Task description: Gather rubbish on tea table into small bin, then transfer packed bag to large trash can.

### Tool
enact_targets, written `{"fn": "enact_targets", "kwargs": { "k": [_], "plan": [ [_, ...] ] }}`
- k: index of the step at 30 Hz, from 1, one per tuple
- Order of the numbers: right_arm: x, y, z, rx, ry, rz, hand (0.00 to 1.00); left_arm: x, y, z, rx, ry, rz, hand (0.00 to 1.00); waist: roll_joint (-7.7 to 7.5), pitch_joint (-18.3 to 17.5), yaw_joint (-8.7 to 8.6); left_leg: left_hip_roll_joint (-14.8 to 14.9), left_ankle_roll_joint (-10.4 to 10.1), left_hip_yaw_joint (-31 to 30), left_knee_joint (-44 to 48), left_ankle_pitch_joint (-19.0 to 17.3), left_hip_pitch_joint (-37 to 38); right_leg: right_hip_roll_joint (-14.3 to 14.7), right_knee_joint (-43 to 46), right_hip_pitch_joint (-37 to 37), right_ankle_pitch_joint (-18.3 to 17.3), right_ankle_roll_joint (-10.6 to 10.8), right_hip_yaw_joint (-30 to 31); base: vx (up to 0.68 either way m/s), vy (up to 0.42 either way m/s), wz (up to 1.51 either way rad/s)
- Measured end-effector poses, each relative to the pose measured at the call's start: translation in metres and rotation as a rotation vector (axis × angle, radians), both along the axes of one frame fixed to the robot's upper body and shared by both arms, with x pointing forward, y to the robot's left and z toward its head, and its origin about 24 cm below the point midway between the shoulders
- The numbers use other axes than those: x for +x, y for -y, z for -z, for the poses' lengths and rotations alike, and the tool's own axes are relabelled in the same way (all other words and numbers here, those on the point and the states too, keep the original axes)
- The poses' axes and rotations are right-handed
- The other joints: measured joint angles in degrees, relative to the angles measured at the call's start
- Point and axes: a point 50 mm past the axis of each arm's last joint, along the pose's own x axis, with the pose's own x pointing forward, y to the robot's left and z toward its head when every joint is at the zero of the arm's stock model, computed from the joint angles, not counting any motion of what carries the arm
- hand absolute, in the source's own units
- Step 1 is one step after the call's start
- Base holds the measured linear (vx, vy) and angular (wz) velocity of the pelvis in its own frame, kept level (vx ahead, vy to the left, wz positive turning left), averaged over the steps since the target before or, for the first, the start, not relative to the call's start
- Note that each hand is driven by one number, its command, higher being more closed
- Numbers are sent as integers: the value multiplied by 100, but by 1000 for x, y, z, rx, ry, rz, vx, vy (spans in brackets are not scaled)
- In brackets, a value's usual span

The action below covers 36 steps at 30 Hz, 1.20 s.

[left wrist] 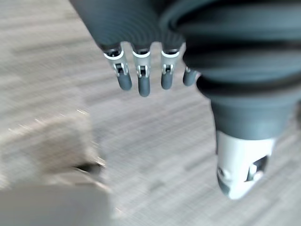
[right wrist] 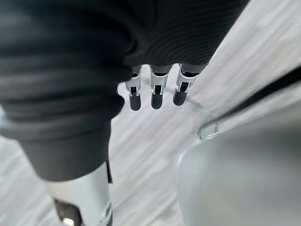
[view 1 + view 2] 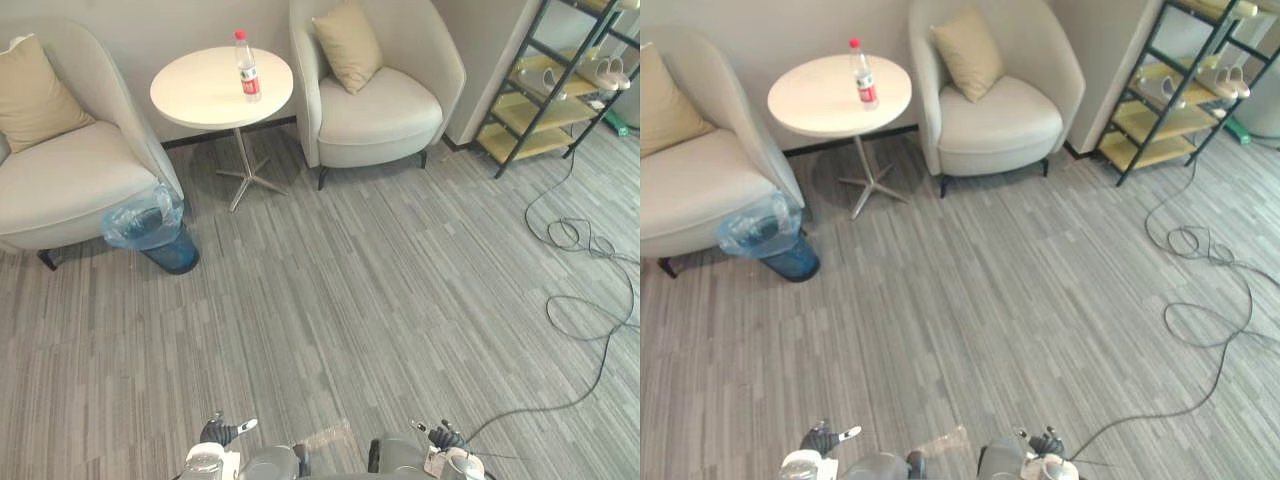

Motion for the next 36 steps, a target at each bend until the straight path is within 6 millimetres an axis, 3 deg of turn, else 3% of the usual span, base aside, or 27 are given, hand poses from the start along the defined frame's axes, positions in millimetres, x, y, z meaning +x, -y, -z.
{"fn": "enact_targets", "kwargs": {
  "k": [2, 4, 5, 6, 8, 11, 12, 14, 16, 18, 19, 20, 21, 22, 24, 25, 27, 28, 29, 30, 31, 33, 34, 36],
  "plan": [
    [6, -3, -2, 2, 15, -14, 0, 0, 8, 1, -21, 0, 3, 0, -52, -18, -93, 184, -2, -152, -27, -2, 261, 216, -1522, -345, 257, -23, 93, 466, -274, 40],
    [6, -4, -1, -1, 11, -34, 0, -1, 6, 1, -18, -1, 3, 0, -133, -62, -170, 186, -206, -318, -19, -116, 341, 304, -2698, -343, 975, -52, 328, 369, -255, 47],
    [4, -4, -1, 9, 8, -29, 0, -1, 6, 2, -19, -7, 3, 0, -241, -64, -208, 154, -542, -503, -10, -334, 474, 294, -3015, -338, 1699, -339, 473, 415, -313, 28],
    [13, 4, -4, -20, 20, -41, 0, -1, 13, 3, -33, -16, -1, 0, 11, -57, -175, 390, -609, -678, 8, -367, 513, 467, -2694, -380, 1375, -411, 390, 491, -373, 24],
    [9, 8, -4, -28, 10, -23, 0, -4, 20, 5, -57, -26, -19, 0, 204, -122, -197, 659, -680, -942, 294, -322, 403, 603, -2532, -333, 963, -510, 113, 398, -311, 33],
    [6, 9, -3, -21, 6, 2, 0, 0, 22, 4, -75, -10, -54, 0, 292, -93, -219, 945, -960, -1232, 1787, -147, -267, 785, -2790, 121, 743, -581, -245, 281, -242, 56],
    [2, 7, -1, -19, -3, -4, 0, 6, 21, 1, -80, 20, -74, 0, 296, -47, -185, 1125, -1048, -1209, 3114, 218, -860, 901, -3070, 517, 704, -638, -398, 301, -218, 45],
    [2, 1, 0, -12, -7, -31, 0, 12, 16, -4, -75, 65, -89, 0, 271, 90, -65, 1447, -1030, -750, 4538, 61, -1652, 1119, -3602, 1295, 651, -799, -523, 356, -174, 32],
    [1, -2, 1, -5, -11, -30, 0, 16, 15, -6, -71, 81, -83, 0, 225, 122, -23, 1370, -932, -318, 4391, -115, -2051, 1118, -3970, 1710, 695, -788, -603, 299, -71, 13],
    [4, -2, 1, -6, -17, -31, 0, 18, 16, -7, -67, 93, -72, 0, 228, 137, 47, 1011, -750, 216, 3088, -202, -2336, 1047, -4362, 2110, 738, -694, -615, 324, 20, 1],
    [3, -2, 2, -5, -29, -33, 0, 18, 17, -7, -66, 94, -60, 0, 220, 138, 82, 697, -681, 416, 1854, 18, -2379, 966, -4475, 2214, 680, -598, -600, 244, 57, 0],
    [2, -1, 2, -7, -31, -34, 0, 19, 18, -7, -66, 94, -55, 0, 227, 145, 93, 609, -672, 461, 1449, 155, -2372, 948, -4505, 2258, 649, -587, -591, 368, 132, -9],
    [0, -1, 3, -7, -41, -34, 0, 19, 16, -7, -62, 94, -49, 0, 231, 151, 171, 448, -528, 573, 606, 853, -2333, 912, -4566, 2382, 578, -482, -518, 431, 156, -27],
    [0, -3, 4, -1, -52, -38, 0, 18, 15, -7, -54, 91, -45, 0, 146, 145, 269, 275, -290, 718, 168, 1329, -2027, 842, -4709, 2553, 565, -312, -289, 627, 191, -32],
    [2, -10, 5, 19, -54, -46, 0, 20, 10, -8, -45, 96, -44, 0, -33, 130, 250, 151, -86, 768, 254, 1244, -2016, 723, -4878, 2630, 635, -216, -197, 465, 110, -12],
    [3, -15, 5, 30, -50, -60, 0, 23, 7, -9, -39, 102, -38, 0, -119, 141, 247, 133, 23, 793, 594, 1008, -2109, 664, -4960, 2736, 660, -185, -85, 415, 123, -1],
    [5, -16, 5, 30, -49, -83, 0, 23, 5, -9, -43, 100, -36, 0, -165, 105, 272, 136, 63, 841, 894, 640, -2099, 610, -4597, 2666, 654, -162, 118, 344, 121, -11],
    [5, -15, 5, 25, -47, -89, 0, 23, 6, -9, -46, 100, -37, 0, -142, 93, 279, 147, 34, 843, 861, 438, -1981, 579, -3988, 2446, 552, -3, 226, 257, 124, -23],
    [5, -15, 5, 28, -48, -93, 0, 21, 4, -8, -40, 88, -31, 0, -185, 103, 266, 51, 8, 855, 692, 283, -1704, 383, -2580, 1901, 475, 271, 368, 393, 165, -1],
    [1, -13, 5, 25, -52, -95, 0, 15, 1, -5, -32, 56, -22, 0, -264, 143, 116, -182, -47, 699, 422, 192, -1235, 33, -886, 1277, 678, 572, 389, 411, 147, 23],
    [-1, -13, 6, 30, -52, -84, 0, 13, 0, -4, -29, 41, -20, 0, -285, 145, 53, -245, -61, 640, 332, 168, -1066, -61, -474, 1157, 655, 528, 360, 467, 101, 58],
    [-1, -7, 3, 17, -28, -72, 0, 5, -1, -1, -24, 12, -26, 0, -266, 155, -17, -335, -8, 508, 102, 98, -395, -275, 128, 742, 304, 210, 92, 364, 30, 54],
    [-1, -8, 3, 18, -25, -72, 0, 4, -1, -1, -26, 11, -33, 0, -269, 153, -6, -332, -9, 433, 25, 57, -213, -269, -62, 561, 184, 106, -13, 371, -17, 65],
    [6, -8, 1, 20, 3, -63, 0, 5, 4, 0, -40, 14, -35, 0, -200, 142, -32, -208, -60, 100, -151, 26, 61, -1, -1301, 88, 155, -12, -60, 462, -80, 81]
  ]
}}
